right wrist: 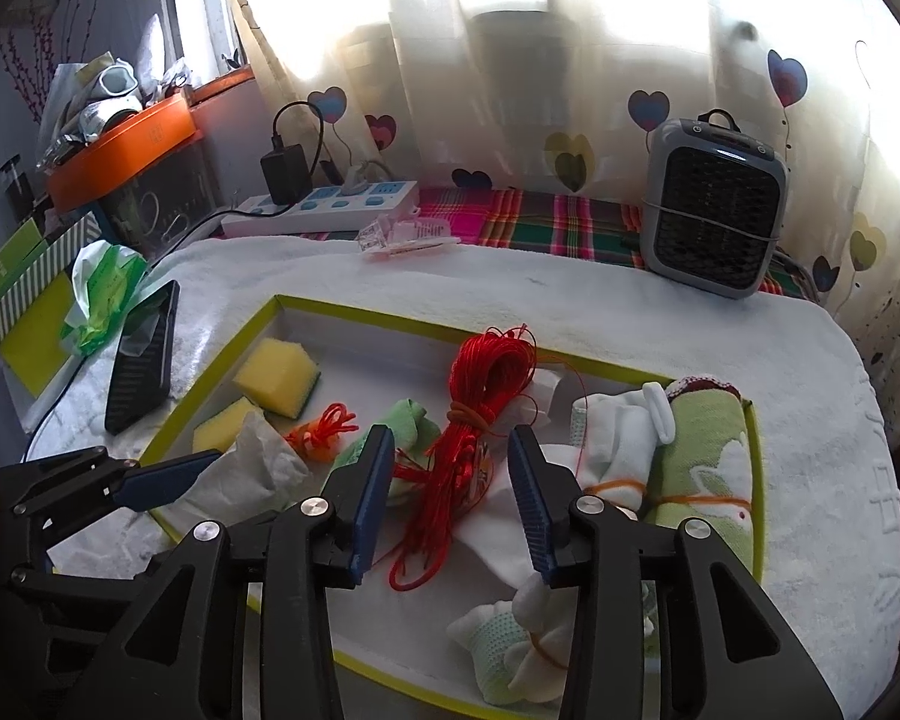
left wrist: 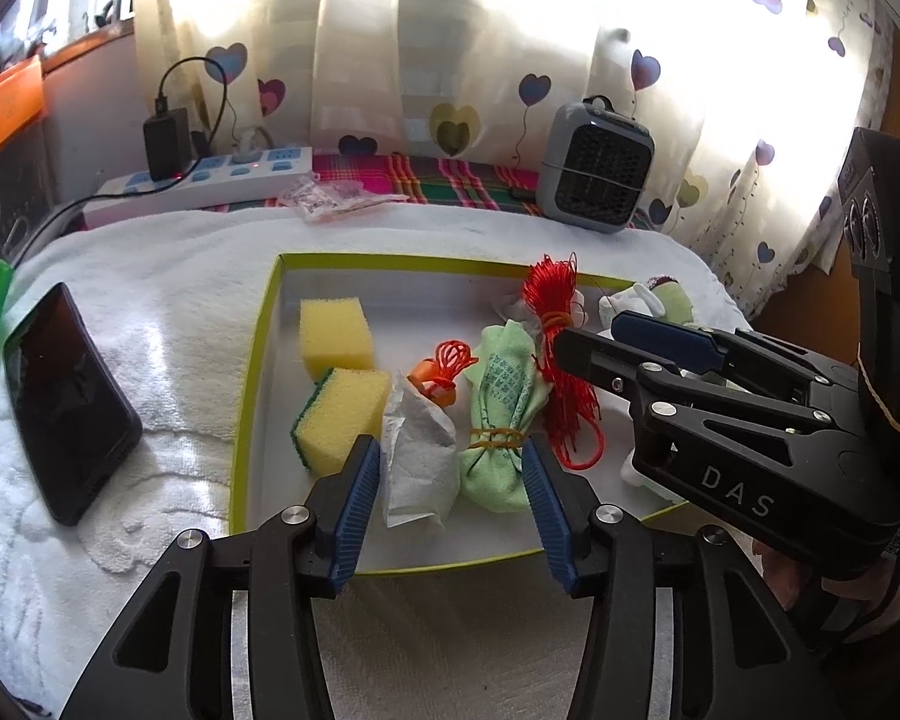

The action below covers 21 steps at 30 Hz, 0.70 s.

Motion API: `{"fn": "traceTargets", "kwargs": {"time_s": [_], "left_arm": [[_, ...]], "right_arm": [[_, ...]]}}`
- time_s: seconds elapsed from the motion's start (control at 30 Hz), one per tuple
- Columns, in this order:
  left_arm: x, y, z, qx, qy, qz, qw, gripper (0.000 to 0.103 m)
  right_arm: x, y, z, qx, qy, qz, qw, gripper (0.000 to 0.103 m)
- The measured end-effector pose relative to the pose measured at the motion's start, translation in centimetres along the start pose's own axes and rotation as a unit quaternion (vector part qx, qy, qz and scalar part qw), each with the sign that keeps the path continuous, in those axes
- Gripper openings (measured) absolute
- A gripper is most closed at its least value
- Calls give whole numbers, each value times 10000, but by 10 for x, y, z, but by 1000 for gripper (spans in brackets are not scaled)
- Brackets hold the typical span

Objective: Organize soft objects
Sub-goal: 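Lower the red string into the box beside the green bundle with the right tool, then open the right tool to release the red string and lift away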

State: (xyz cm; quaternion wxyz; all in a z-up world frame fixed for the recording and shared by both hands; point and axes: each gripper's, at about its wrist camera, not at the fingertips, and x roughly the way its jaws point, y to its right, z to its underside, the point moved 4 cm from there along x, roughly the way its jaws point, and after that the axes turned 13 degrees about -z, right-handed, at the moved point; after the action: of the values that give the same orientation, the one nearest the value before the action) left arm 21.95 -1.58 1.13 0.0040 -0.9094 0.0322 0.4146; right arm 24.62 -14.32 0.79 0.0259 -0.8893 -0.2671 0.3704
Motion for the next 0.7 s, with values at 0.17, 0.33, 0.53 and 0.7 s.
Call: {"fn": "traceTargets", "kwargs": {"time_s": [0.17, 0.33, 0.53, 0.7], "left_arm": [[-10, -3, 1, -64, 61, -25, 10000, 48], [-21, -7, 3, -99, 123, -65, 9999, 48], [-36, -8, 11, -103, 197, -132, 9997, 48], [-47, -8, 21, -102, 211, -193, 9995, 48]], "right_arm": [[-6, -3, 2, -2, 49, 32, 10000, 42], [-16, -7, 4, 33, 130, 46, 9999, 42], [-28, -14, 11, 64, 206, 91, 9997, 48], [-40, -20, 22, 153, 280, 80, 9995, 48]]}}
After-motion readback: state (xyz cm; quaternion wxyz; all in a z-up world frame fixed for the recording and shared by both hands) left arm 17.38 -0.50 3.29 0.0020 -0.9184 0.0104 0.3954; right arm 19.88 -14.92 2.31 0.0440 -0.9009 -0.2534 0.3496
